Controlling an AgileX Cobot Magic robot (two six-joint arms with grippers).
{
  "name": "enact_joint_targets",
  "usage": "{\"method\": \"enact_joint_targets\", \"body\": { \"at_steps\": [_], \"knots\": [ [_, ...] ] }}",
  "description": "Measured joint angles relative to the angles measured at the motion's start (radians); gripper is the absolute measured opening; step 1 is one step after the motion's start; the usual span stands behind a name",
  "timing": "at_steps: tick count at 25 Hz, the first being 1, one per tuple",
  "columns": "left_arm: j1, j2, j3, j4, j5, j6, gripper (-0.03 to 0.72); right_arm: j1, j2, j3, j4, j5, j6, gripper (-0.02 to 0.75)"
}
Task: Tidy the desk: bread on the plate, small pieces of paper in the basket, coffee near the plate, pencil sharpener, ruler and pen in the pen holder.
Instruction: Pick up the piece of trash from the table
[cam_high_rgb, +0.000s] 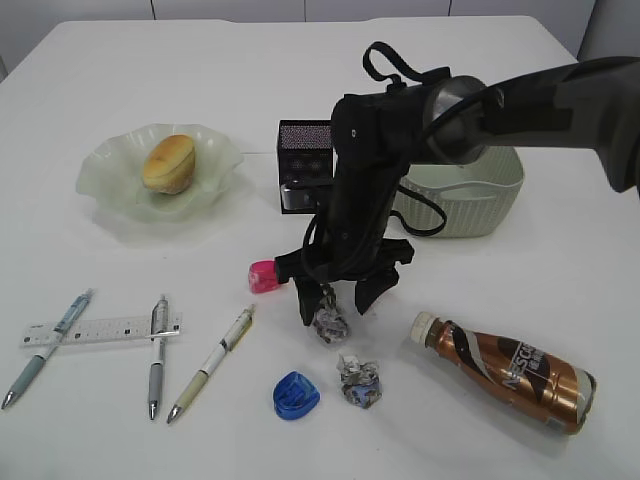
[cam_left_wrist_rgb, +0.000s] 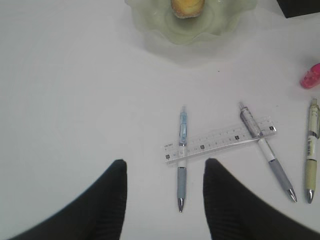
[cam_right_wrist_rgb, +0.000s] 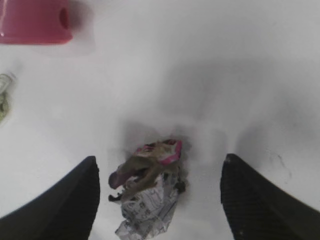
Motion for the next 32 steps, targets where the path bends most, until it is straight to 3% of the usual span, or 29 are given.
{"method": "enact_joint_targets", "body": {
  "at_steps": [5, 8, 16, 23, 32],
  "knots": [
    [0.000, 0.000, 0.000, 0.000, 0.000, 0.000, 0.361, 0.000, 0.000, 0.000, 0.001, 0.000, 0.000, 0.579],
    [0.000, 0.000, 0.000, 0.000, 0.000, 0.000, 0.361, 0.000, 0.000, 0.000, 0.001, -0.002, -0.001, 0.536],
    [0.000, 0.000, 0.000, 0.000, 0.000, 0.000, 0.361, 0.000, 0.000, 0.000, 0.001, -0.026, -0.001, 0.288],
    [0.000, -0.008, 0.000, 0.000, 0.000, 0.000, 0.361, 0.000, 0.000, 0.000, -0.033, -0.031, -0.003, 0.015],
    [0.000, -0.013, 0.000, 0.000, 0.000, 0.000, 0.361, 0.000, 0.000, -0.021, -0.056, 0.062, -0.003, 0.013]
  ]
}}
